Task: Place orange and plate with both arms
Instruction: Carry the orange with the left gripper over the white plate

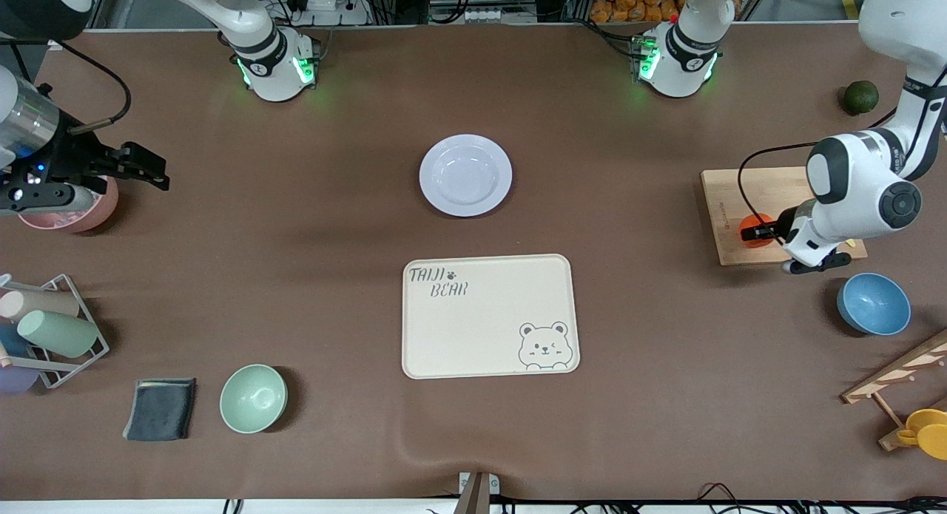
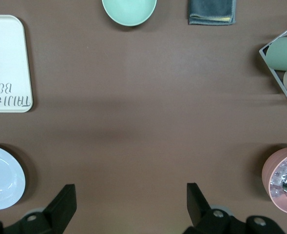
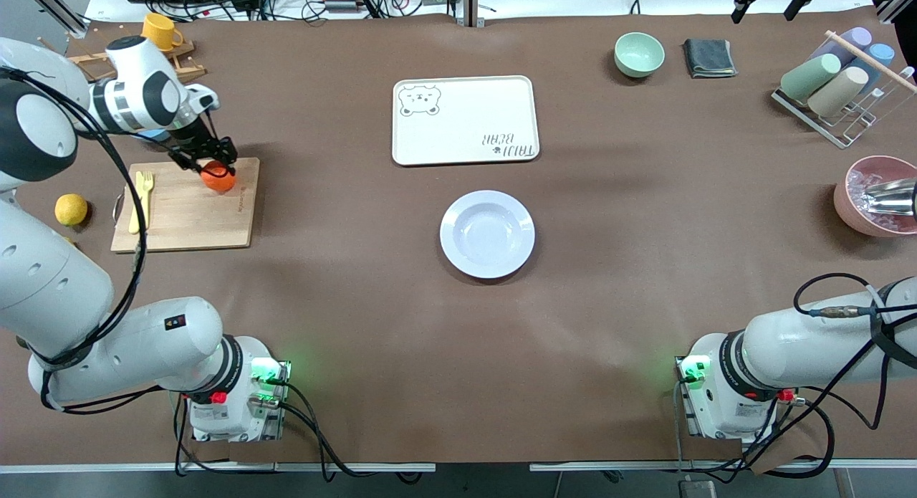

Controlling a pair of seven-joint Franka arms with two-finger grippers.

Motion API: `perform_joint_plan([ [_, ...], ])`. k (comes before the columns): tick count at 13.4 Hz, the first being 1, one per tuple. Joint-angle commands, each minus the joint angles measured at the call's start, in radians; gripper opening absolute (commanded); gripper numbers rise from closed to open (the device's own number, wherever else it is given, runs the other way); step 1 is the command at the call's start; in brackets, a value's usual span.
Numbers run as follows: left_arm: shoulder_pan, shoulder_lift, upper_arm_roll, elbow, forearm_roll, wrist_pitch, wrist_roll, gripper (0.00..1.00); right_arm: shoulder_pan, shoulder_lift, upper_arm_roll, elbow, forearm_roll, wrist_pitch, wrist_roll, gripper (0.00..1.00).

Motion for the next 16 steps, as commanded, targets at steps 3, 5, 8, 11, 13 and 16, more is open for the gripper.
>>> perform_joint_plan([
  [3,0.001,-0.09,-0.236,0.16,-0.103,-0.246,-0.037,0.0,-0.005,-0.007,0.002,-0.017,-0.002,0.002,0.008,1.0],
  [5,-0.039,-0.059,-0.327,0.254,-0.126,-0.32,-0.217,0.0,-0.002,-0.007,0.002,-0.015,0.0,0.005,0.008,1.0],
  [8,-0.167,-0.054,-0.382,0.283,-0.129,-0.313,-0.45,0.0,0.0,-0.007,0.002,-0.015,0.0,0.009,0.008,1.0],
  [11,-0.326,-0.024,-0.382,0.294,-0.171,-0.276,-0.624,0.0,-0.002,-0.007,0.002,-0.014,0.0,0.005,0.008,1.0],
  [13,-0.439,0.021,-0.382,0.293,-0.169,-0.203,-0.796,0.0,-0.002,-0.007,0.002,-0.014,0.0,0.005,0.008,1.0],
  [16,-0.573,0.082,-0.379,0.294,-0.145,-0.097,-1.04,0.0,-0.003,-0.007,0.002,-0.014,0.001,0.002,0.008,1.0],
])
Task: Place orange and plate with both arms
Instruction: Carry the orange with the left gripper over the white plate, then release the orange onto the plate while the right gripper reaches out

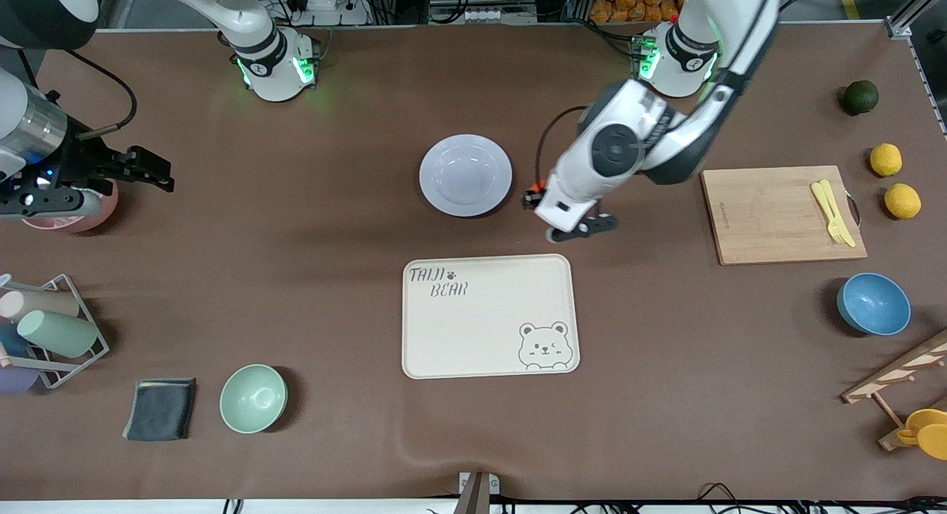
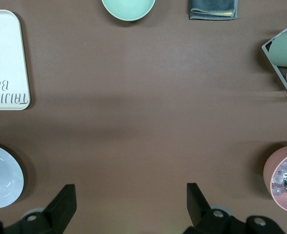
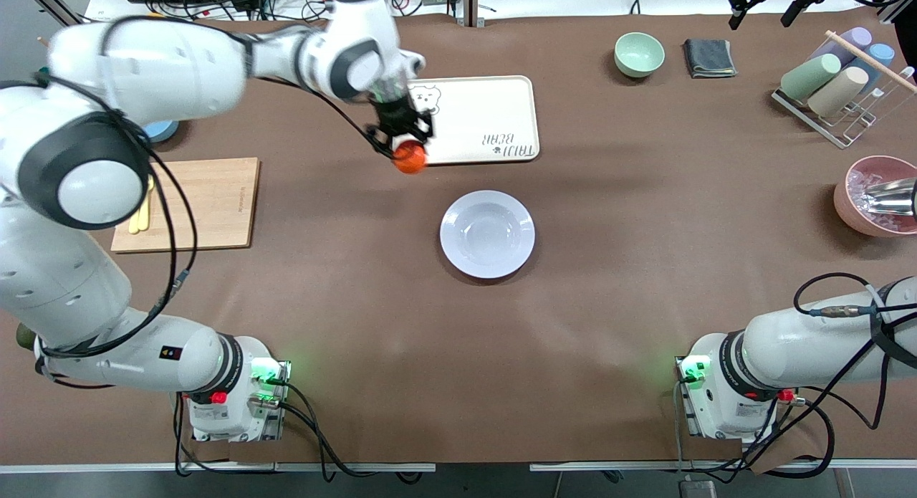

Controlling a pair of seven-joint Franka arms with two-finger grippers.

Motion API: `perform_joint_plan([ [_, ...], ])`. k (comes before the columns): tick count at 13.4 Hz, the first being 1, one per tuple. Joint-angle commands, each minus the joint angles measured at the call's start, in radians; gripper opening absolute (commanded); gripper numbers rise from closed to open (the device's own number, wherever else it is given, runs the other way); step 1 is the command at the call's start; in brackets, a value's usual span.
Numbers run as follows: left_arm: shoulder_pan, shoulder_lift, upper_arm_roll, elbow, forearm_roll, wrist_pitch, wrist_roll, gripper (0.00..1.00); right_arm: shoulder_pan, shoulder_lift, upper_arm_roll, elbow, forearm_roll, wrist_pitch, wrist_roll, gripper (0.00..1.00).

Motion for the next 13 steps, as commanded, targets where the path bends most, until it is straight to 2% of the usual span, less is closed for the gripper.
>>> perform_joint_plan([
  [1,-0.092,0.059,0.01,0.026,0.008,0.062,-0.155,0.0,-0.003,-0.008,0.002,-0.003,0.001,0.0,0.008,1.0],
  [4,-0.197,0.132,0.013,0.084,0.016,0.073,-0.353,0.0,-0.001,-0.006,0.002,-0.002,0.001,0.008,0.008,1.0],
  [7,-0.274,0.255,0.017,0.178,0.149,0.073,-0.545,0.01,-0.001,-0.004,0.002,-0.002,0.006,0.007,0.008,1.0],
  [9,-0.323,0.332,0.017,0.245,0.214,0.073,-0.637,0.06,-0.001,-0.004,0.002,-0.003,0.006,0.008,0.008,1.0],
  [10,-0.328,0.341,0.024,0.25,0.234,0.074,-0.653,0.2,-0.003,-0.004,0.002,-0.005,0.006,0.007,0.008,1.0],
  [11,-0.329,0.35,0.026,0.25,0.238,0.074,-0.654,0.45,-0.003,-0.004,0.001,-0.005,0.006,0.003,0.008,1.0],
  [12,-0.331,0.352,0.027,0.249,0.24,0.074,-0.654,0.78,-0.005,-0.004,0.001,-0.003,0.006,0.003,0.006,1.0],
  [13,-0.338,0.352,0.027,0.249,0.243,0.074,-0.654,1.0,-0.003,-0.004,0.001,-0.003,0.006,0.005,0.006,1.0],
])
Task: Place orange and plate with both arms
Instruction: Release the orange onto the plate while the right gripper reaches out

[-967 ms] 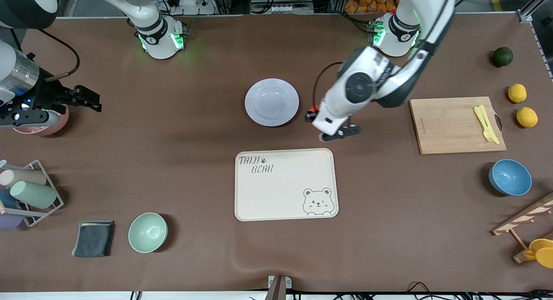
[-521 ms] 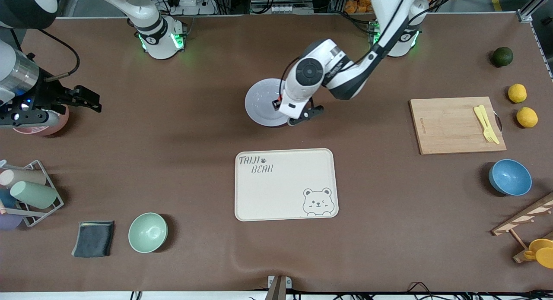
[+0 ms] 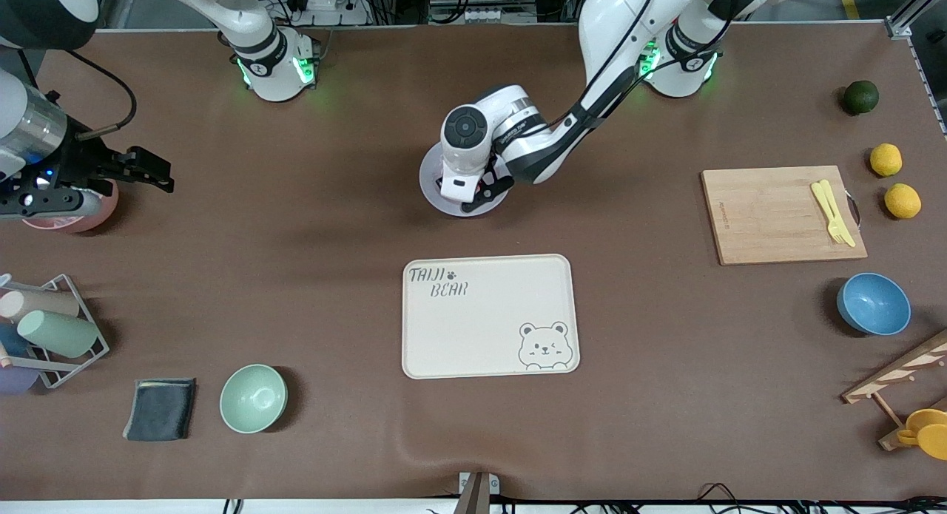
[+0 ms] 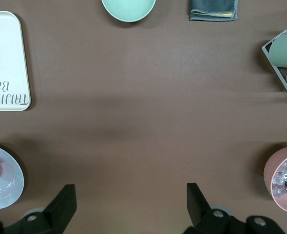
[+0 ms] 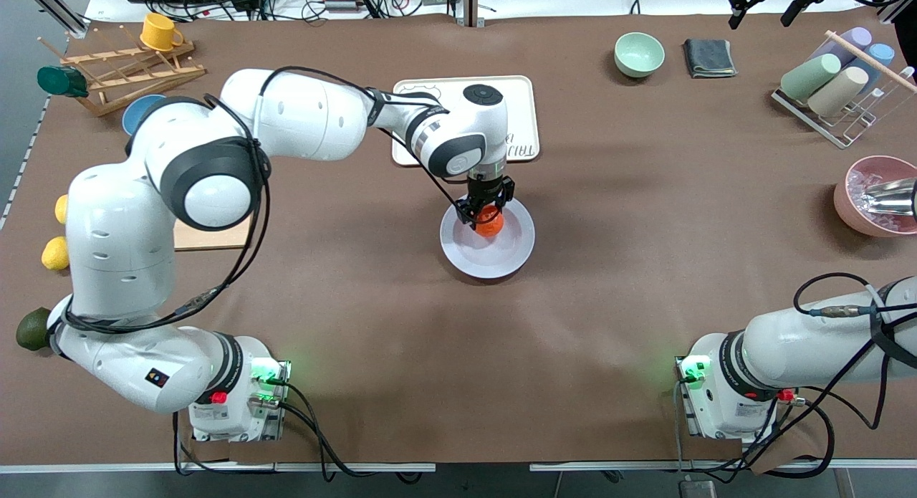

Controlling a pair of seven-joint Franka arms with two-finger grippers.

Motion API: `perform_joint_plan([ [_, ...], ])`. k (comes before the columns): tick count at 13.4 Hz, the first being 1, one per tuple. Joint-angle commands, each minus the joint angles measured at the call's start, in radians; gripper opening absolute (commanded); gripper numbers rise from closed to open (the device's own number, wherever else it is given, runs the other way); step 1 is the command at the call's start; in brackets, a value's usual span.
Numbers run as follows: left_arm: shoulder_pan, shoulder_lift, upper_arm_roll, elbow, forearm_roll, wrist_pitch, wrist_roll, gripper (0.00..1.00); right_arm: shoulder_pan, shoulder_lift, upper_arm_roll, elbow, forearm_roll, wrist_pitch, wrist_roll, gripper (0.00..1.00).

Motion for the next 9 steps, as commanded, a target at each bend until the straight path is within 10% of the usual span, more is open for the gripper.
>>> perform_joint_plan([
  [1,-0.034,-0.002,0.024,0.025,0.038,-0.009,-0.031,1.0,-0.003,-0.005,0.001,-0.005,0.005,0.0,0.006,1.0],
  [9,0.076,-0.27,0.036,0.034,0.046,-0.213,-0.007,1.0,-0.001,-0.003,0.003,-0.015,0.009,-0.006,0.008,1.0],
])
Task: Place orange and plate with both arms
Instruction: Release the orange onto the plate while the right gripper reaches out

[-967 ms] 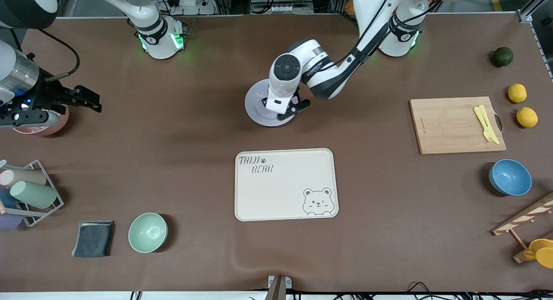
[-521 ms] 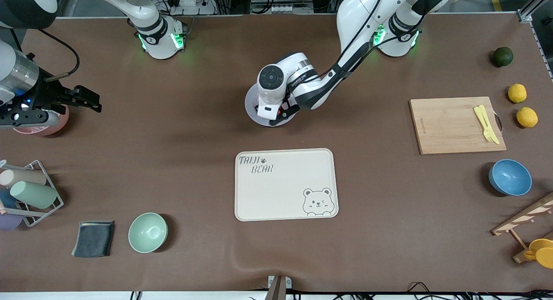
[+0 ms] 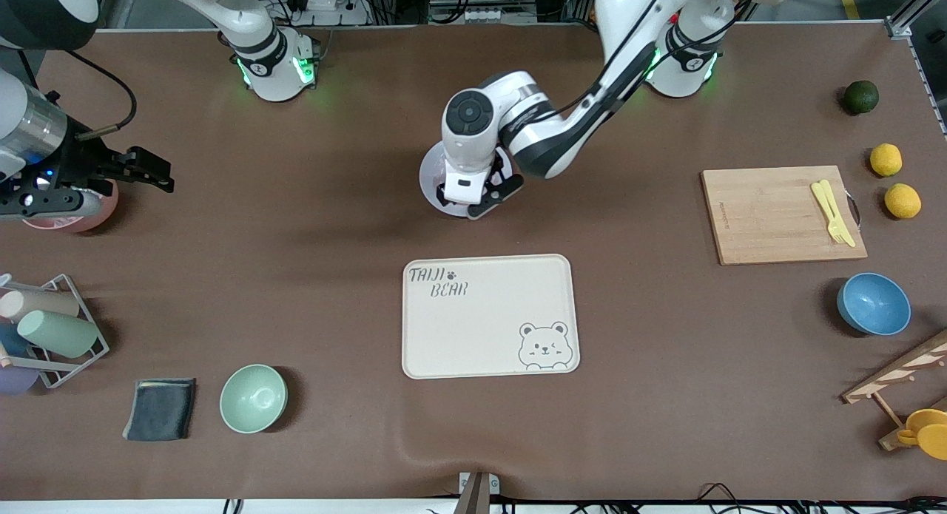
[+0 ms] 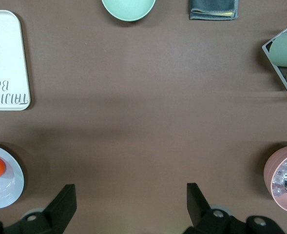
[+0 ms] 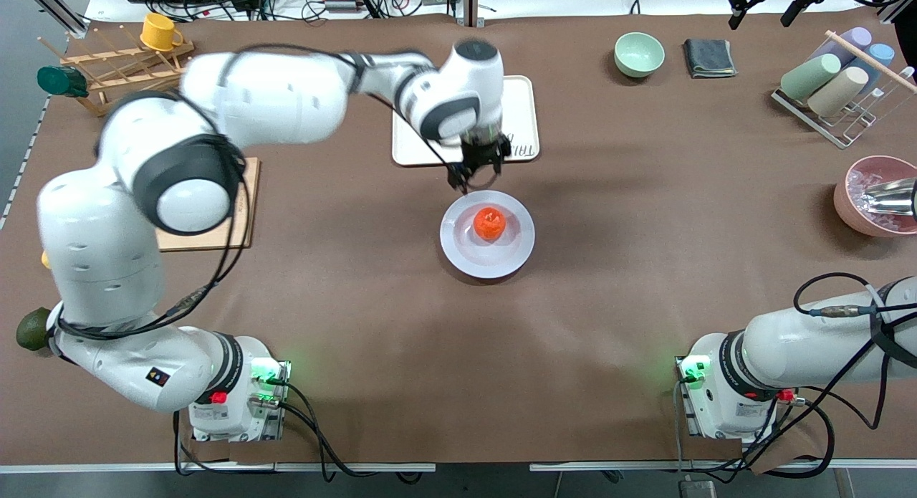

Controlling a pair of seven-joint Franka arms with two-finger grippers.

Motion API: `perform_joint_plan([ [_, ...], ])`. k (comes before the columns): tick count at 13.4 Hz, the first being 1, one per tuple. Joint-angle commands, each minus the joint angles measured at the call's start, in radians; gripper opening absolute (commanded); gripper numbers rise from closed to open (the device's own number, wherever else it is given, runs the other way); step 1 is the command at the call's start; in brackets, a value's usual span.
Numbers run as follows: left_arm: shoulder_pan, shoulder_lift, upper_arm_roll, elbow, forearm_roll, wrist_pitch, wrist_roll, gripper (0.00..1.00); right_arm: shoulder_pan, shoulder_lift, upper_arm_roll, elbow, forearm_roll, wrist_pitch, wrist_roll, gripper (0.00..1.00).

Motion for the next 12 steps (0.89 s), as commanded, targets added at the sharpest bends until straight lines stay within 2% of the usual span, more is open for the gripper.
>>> perform_joint_plan([
  [1,0.067,-0.127,0.005,-0.007,0.022,-0.109,0.078,1.0,-0.002,-0.004,0.001,-0.027,0.048,0.0,0.008,1.0],
  [6,0.248,-0.204,0.004,0.09,0.026,-0.221,0.388,1.0,-0.02,-0.002,0.0,-0.171,0.292,0.026,0.008,1.0],
  [12,0.524,-0.299,0.002,0.108,0.028,-0.315,0.935,1.0,0.008,-0.005,0.001,-0.417,0.524,0.115,-0.001,1.0],
])
